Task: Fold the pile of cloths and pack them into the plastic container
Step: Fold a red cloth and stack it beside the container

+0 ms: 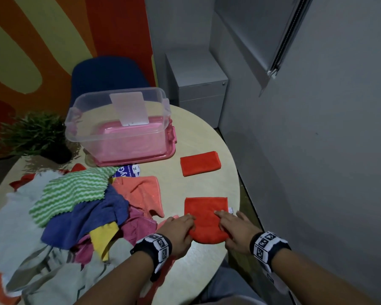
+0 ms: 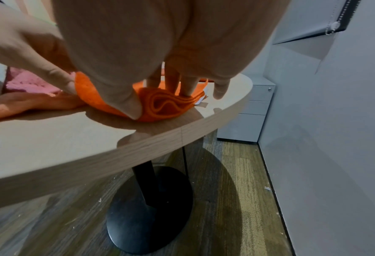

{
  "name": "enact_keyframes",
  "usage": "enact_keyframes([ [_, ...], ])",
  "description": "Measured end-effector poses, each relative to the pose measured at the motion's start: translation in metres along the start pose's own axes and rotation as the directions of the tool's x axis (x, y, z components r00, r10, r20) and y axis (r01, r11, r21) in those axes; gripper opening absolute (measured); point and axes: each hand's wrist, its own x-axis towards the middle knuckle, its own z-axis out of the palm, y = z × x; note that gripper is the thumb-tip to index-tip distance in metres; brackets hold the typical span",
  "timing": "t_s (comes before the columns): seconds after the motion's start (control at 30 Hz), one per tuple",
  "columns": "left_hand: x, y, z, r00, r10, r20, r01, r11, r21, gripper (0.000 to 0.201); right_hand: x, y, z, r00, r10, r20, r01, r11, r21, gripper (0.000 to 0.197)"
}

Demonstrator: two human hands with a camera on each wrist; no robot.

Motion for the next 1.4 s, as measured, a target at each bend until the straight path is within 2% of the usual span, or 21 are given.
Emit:
enact_keyframes([
  [0.07,0.0,-0.001,0.0,0.999,-0.031,0.005,0.031,0.999,-0.041,0.035,-0.002,0.003,0.003,0.999,0.022,-0.026,-0.02,0.999,0.05,0.013],
  [0.13,0.0,-0.003,0.002,0.997,-0.076,-0.017,0.074,0.992,-0.1,0.043,-0.003,0.006,0.007,0.997,0.039,-0.068,-0.031,0.992,0.119,0.009],
  [0.27,0.0,-0.005,0.005,0.983,-0.173,-0.058,0.158,0.967,-0.198,0.023,-0.003,0.009,0.006,0.976,0.158,-0.152,-0.108,0.949,0.295,0.007],
  [0.37,0.005,-0.003,-0.001,0.971,-0.231,-0.053,0.208,0.937,-0.282,0.022,0.003,0.007,-0.001,0.96,0.221,-0.169,-0.159,0.934,0.321,0.004],
  [0.5,0.014,-0.003,-0.01,0.958,-0.281,-0.054,0.241,0.895,-0.376,0.019,0.012,0.007,-0.008,0.937,0.284,-0.204,-0.199,0.912,0.357,0.017],
  [0.67,0.025,-0.004,-0.015,0.941,-0.33,-0.08,0.271,0.871,-0.41,0.013,0.021,0.01,-0.011,0.904,0.353,-0.243,-0.224,0.873,0.434,0.011],
  [0.93,0.046,-0.004,-0.016,0.893,-0.441,-0.092,0.386,0.854,-0.348,0.02,0.038,0.017,-0.017,0.87,0.452,-0.197,-0.329,0.829,0.452,0.007],
  [1.03,0.05,-0.004,-0.015,0.877,-0.471,-0.096,0.416,0.843,-0.343,0.018,0.042,0.021,-0.017,0.857,0.479,-0.189,-0.344,0.806,0.482,0.002],
  [1.2,0.058,-0.007,-0.014,0.871,-0.484,-0.087,0.431,0.836,-0.339,0.015,0.046,0.022,-0.022,0.857,0.474,-0.204,-0.323,0.8,0.505,0.007],
  [1.33,0.058,-0.006,-0.013,0.872,-0.479,-0.095,0.43,0.846,-0.316,0.015,0.045,0.016,-0.022,0.876,0.392,-0.281,-0.267,0.879,0.395,0.004],
  [1.4,0.057,-0.006,-0.013,0.874,-0.475,-0.099,0.426,0.849,-0.314,0.015,0.045,0.016,-0.027,0.868,0.35,-0.353,-0.231,0.912,0.338,0.009],
])
